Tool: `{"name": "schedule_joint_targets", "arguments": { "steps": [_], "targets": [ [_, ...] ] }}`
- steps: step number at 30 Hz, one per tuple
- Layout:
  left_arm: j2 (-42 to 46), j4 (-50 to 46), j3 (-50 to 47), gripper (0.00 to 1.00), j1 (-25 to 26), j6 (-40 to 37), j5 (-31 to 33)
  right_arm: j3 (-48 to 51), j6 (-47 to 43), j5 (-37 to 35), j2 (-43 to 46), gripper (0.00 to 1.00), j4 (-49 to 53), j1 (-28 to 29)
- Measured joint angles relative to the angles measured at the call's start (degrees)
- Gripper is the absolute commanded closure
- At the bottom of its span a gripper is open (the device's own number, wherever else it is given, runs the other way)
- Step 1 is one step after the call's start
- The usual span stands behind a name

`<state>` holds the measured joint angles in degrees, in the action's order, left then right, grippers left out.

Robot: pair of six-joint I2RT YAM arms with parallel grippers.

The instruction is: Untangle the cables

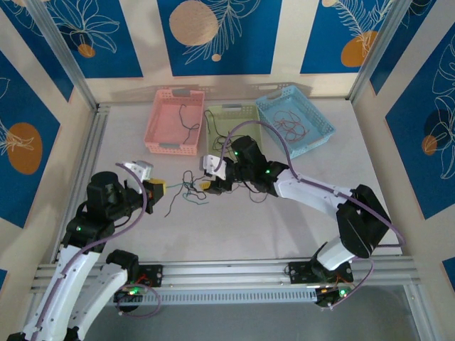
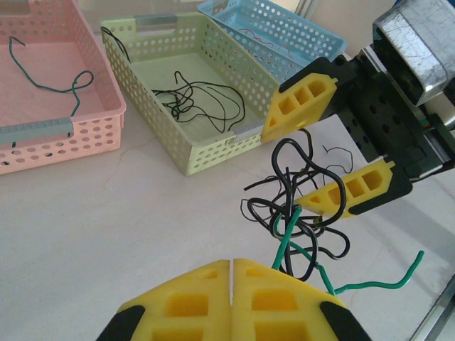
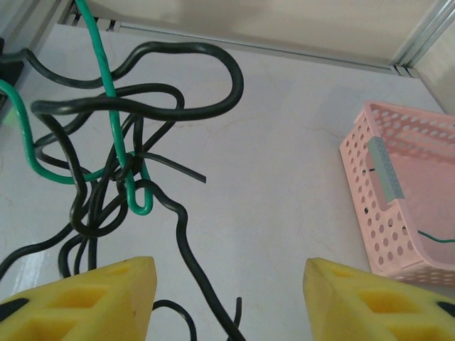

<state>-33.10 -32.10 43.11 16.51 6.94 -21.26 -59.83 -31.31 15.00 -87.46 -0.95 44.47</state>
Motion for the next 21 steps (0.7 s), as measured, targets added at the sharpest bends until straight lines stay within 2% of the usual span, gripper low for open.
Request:
{"name": "schedule_joint_targets", "arguments": {
  "steps": [3, 5, 6, 11, 16, 21],
  "targets": [
    [0.00, 0.00, 0.00, 1.00, 0.02, 0.00, 0.02, -0.15, -1.16, 0.00, 0.00, 0.71, 0.35, 0.00],
    [0.00, 0.00, 0.00, 1.00, 0.00, 0.00, 0.02, -0.15, -1.62, -0.20, 0.02, 0.94, 0.28, 0.00],
    [0.00, 0.02, 0.00, 1.00, 0.02, 0.00, 0.02, -0.15, -1.53, -0.31, 0.02, 1.00, 0.26, 0.00],
    [0.04, 0.26, 0.00, 1.00, 0.02, 0.00, 0.04, 2.58, -0.22, -1.77, 2.16, 1.00, -2.86, -0.07],
    [0.15, 1.22, 0.00, 1.00, 0.42, 0.04, 0.13, 13.51, 5.79, -1.66, 11.34, 1.00, -11.85, -1.29],
    [2.91, 1.18, -0.02, 1.00, 1.07, 0.09, 2.14, 26.73, 16.92, -3.08, 22.38, 1.00, -19.74, -8.15]
  ]
}}
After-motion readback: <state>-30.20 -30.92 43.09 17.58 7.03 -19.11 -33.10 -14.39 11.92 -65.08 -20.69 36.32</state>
